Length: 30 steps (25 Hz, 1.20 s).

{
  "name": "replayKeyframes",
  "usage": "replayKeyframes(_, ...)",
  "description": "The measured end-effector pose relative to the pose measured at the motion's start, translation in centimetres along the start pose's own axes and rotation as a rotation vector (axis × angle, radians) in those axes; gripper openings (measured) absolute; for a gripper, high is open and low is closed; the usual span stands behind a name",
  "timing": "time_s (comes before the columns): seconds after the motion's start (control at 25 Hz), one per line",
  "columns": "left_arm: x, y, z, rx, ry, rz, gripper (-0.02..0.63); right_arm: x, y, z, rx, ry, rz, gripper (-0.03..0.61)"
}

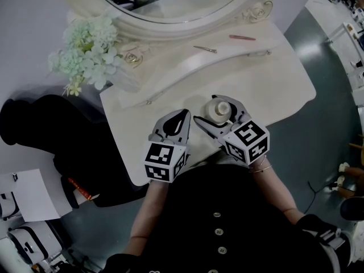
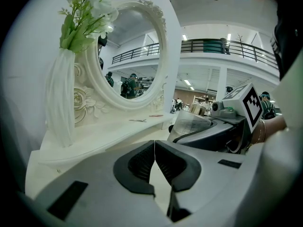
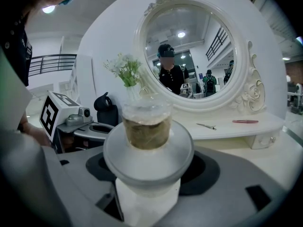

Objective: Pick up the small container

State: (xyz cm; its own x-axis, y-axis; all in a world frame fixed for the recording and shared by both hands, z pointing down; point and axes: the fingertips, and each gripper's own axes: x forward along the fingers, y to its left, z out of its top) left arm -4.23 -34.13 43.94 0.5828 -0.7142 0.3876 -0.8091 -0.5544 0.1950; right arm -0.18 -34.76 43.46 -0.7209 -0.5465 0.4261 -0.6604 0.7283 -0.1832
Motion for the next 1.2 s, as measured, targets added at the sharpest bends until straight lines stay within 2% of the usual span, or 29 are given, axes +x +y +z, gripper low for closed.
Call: replayKeyframes(1.2, 0.06, -0.13, 0.09, 0.005, -0.005, -0.011, 0.014, 0.27, 0.01, 0.2, -0.017, 0.007, -0.004, 0.338)
